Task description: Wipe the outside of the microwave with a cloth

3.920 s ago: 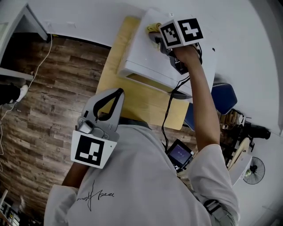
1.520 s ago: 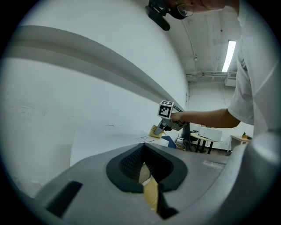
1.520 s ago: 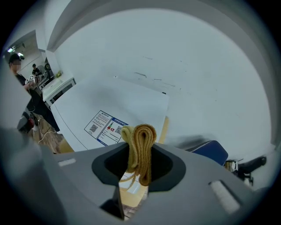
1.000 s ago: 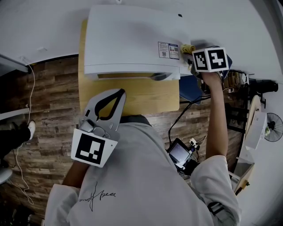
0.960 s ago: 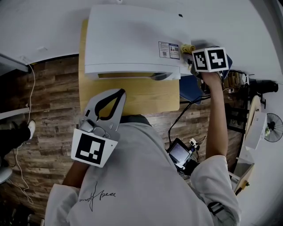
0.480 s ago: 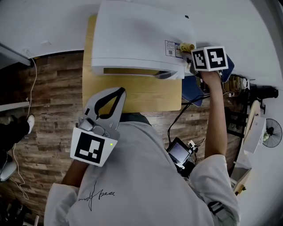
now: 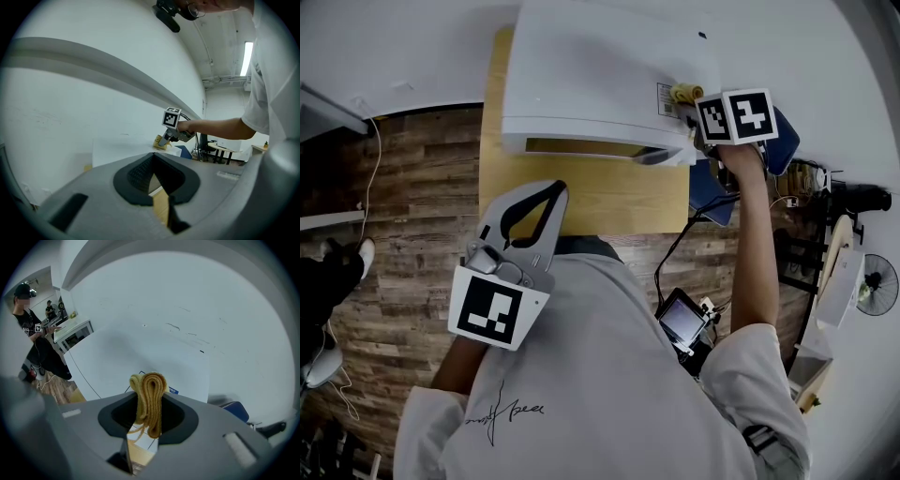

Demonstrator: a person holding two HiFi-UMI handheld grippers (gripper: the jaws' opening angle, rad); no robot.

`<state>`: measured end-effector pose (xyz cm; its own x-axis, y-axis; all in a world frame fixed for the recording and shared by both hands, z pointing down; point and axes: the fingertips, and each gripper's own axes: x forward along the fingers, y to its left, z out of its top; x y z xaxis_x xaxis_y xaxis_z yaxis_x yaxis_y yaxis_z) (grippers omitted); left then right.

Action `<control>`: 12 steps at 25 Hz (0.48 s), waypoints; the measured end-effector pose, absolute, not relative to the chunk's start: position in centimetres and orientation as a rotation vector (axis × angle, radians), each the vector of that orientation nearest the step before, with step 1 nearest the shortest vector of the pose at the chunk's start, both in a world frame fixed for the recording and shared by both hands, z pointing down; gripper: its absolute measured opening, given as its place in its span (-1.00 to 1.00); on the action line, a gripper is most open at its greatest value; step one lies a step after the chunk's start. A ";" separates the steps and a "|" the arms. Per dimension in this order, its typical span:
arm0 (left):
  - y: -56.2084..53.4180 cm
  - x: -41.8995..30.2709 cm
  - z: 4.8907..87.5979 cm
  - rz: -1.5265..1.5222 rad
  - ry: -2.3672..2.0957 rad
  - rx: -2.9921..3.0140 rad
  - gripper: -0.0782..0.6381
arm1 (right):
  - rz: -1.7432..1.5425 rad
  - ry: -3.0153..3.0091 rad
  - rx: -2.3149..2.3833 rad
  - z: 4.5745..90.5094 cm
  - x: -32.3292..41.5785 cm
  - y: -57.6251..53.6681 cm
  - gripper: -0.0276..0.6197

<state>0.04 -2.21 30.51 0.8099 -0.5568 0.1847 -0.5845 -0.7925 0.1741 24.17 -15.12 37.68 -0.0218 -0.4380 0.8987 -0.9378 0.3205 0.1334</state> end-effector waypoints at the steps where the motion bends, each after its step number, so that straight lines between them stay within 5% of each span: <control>1: -2.2 0.0 30.5 0.182 -0.886 2.775 -0.80 | 0.650 -1.629 1.267 37.7 23.9 -15.2 -0.54; 12: -2.2 -0.7 30.6 0.180 -0.916 2.763 -0.80 | 0.626 -1.698 1.183 37.7 19.5 -15.8 -0.54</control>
